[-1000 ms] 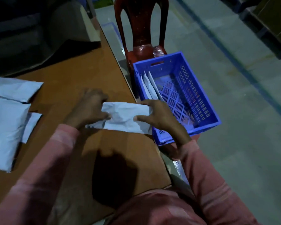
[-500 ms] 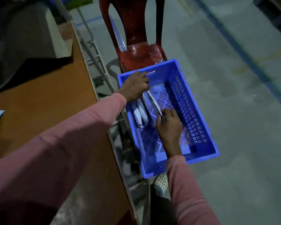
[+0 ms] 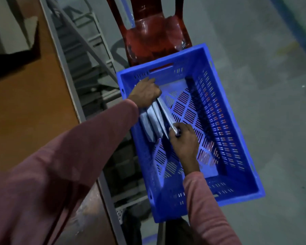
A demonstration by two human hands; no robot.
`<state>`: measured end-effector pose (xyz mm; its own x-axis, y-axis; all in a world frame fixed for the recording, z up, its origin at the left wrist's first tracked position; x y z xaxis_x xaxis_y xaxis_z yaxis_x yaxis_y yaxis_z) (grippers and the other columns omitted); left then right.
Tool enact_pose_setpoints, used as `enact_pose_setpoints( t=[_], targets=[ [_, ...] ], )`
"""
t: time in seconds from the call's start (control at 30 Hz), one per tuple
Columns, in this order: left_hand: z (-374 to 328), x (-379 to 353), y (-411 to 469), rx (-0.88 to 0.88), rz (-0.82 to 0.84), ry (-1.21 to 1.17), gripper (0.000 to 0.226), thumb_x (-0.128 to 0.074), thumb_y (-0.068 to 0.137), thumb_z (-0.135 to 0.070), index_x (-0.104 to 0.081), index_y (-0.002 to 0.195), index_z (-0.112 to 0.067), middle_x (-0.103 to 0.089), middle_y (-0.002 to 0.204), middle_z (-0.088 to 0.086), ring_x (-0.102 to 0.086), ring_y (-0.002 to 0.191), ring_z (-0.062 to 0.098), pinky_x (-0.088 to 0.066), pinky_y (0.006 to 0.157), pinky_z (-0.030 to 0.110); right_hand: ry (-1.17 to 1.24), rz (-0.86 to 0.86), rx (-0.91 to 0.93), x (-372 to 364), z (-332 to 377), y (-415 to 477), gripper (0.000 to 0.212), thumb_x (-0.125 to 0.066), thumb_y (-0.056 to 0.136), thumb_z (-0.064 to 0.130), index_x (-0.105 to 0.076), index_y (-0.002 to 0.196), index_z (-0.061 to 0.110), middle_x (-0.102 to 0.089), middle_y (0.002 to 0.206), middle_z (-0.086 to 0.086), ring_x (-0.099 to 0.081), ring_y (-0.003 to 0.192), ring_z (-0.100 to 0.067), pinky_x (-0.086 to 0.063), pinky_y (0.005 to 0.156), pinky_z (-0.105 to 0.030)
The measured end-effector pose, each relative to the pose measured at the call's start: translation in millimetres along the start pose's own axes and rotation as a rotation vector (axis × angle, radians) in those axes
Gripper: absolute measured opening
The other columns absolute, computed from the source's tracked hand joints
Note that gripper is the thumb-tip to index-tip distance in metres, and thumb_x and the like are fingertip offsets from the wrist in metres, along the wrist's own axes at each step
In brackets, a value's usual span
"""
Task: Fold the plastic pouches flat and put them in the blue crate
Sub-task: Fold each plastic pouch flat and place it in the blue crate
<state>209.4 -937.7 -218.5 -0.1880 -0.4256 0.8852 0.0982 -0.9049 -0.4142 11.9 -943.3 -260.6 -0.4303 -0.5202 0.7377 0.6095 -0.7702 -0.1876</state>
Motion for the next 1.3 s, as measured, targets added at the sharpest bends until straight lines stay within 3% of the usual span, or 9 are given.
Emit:
enact_pose_setpoints(
  t=[0.13, 0.27, 0.33, 0.43, 0.6, 0.73, 0.93, 1.13, 1.3],
  targets=[
    [-6.7, -2.1, 3.1, 0.027, -0.072, -0.043, 0.026, -0.057, 0.076, -0.025, -0.074, 0.095, -0.016, -0.073, 0.095, 0.006, -0.059, 0.107, 0.035, -0.033, 0.094, 0.046, 0.077, 0.020, -0.005, -2.5, 6.8, -2.6, 0.047, -0.058, 0.093, 0.064, -0.068, 0.117, 0.025, -0.065, 0.118, 0.001, -0.058, 0.112, -0.021, -0.051, 0.081, -0.035],
    [-28.9, -12.7, 10.6, -0.031, -0.053, -0.082, 0.044, -0.039, 0.104, -0.036, -0.061, 0.138, -0.020, -0.060, 0.142, 0.010, -0.043, 0.141, 0.038, -0.025, 0.117, 0.050, 0.304, 0.148, -0.151, -25.8, -0.9, 0.5, 0.066, -0.052, 0.098, 0.062, -0.050, 0.145, 0.017, -0.053, 0.147, -0.005, -0.049, 0.133, -0.022, -0.041, 0.111, -0.037],
    [-36.8, -23.6, 7.5, -0.065, 0.009, -0.030, 0.050, -0.030, 0.107, -0.044, -0.061, 0.141, -0.023, -0.058, 0.145, 0.011, -0.043, 0.141, 0.039, -0.020, 0.121, 0.053, 0.377, 0.210, -0.159, -37.6, 1.3, 1.2, 0.065, -0.050, 0.100, 0.058, -0.047, 0.149, 0.016, -0.048, 0.153, -0.004, -0.044, 0.139, -0.020, -0.035, 0.116, -0.037],
    [-37.4, -27.3, -0.1, -0.088, 0.016, 0.030, 0.065, -0.018, 0.102, -0.049, -0.073, 0.124, -0.023, -0.070, 0.125, 0.013, -0.058, 0.124, 0.041, -0.028, 0.118, 0.061, 0.396, 0.260, -0.122, -47.4, 11.5, -0.4, 0.060, -0.049, 0.102, 0.055, -0.049, 0.148, 0.017, -0.049, 0.152, -0.002, -0.045, 0.139, -0.017, -0.034, 0.116, -0.031],
    [-32.6, -35.5, -3.7, -0.091, 0.076, 0.083, 0.079, -0.001, 0.098, -0.051, -0.067, 0.133, -0.025, -0.063, 0.137, 0.012, -0.048, 0.135, 0.039, -0.015, 0.121, 0.064, 0.329, 0.244, -0.091, -52.7, 18.3, -0.1, 0.062, -0.048, 0.101, 0.057, -0.048, 0.148, 0.017, -0.049, 0.151, -0.004, -0.044, 0.138, -0.017, -0.029, 0.108, -0.021],
    [-31.1, -39.3, -0.4, -0.041, 0.139, 0.035, 0.056, -0.020, 0.107, -0.050, -0.061, 0.139, -0.028, -0.057, 0.144, 0.011, -0.040, 0.143, 0.036, -0.006, 0.123, 0.064, 0.326, 0.232, -0.095, -55.0, 17.2, 2.3, 0.065, -0.048, 0.101, 0.057, -0.047, 0.149, 0.014, -0.048, 0.152, -0.005, -0.043, 0.139, -0.019, -0.029, 0.110, -0.023],
    [-27.8, -39.4, -2.3, 0.039, 0.215, 0.004, 0.055, -0.020, 0.109, -0.052, -0.052, 0.148, -0.030, -0.049, 0.153, 0.011, -0.032, 0.149, 0.036, -0.001, 0.123, 0.066, 0.365, 0.273, -0.124, -62.1, 13.3, 6.9, 0.071, -0.050, 0.100, 0.058, -0.036, 0.155, 0.016, -0.039, 0.159, -0.002, -0.036, 0.145, -0.017, -0.028, 0.118, -0.031],
    [-29.7, -29.8, -4.5, 0.039, 0.185, -0.006, 0.057, -0.018, 0.109, -0.053, -0.053, 0.147, -0.028, -0.048, 0.153, 0.013, -0.032, 0.149, 0.036, -0.003, 0.123, 0.066, 0.355, 0.296, -0.150, -67.9, 6.4, 4.3, 0.079, -0.038, 0.094, 0.076, -0.043, 0.151, 0.022, -0.046, 0.155, 0.002, -0.042, 0.141, -0.016, -0.035, 0.117, -0.046],
    [-25.0, -1.1, -23.2, 0.075, 0.054, -0.016, 0.053, -0.024, 0.108, -0.054, -0.060, 0.137, -0.027, -0.053, 0.145, 0.009, -0.040, 0.142, 0.033, -0.013, 0.122, 0.064, 0.295, 0.213, -0.087, -38.3, 25.0, 6.1, 0.068, -0.043, 0.100, 0.062, -0.048, 0.147, 0.012, -0.052, 0.148, -0.008, -0.046, 0.138, -0.023, -0.035, 0.117, -0.043]
  ],
)
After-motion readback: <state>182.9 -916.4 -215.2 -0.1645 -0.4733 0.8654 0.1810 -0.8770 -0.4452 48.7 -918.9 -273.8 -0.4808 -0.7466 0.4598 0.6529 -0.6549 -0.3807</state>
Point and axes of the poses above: each hand's wrist, its own y-axis towards the middle knuckle, its own x-axis out of the back of the hand, z = x × y, the point moved 10 cm from there along y, towards the middle knuckle
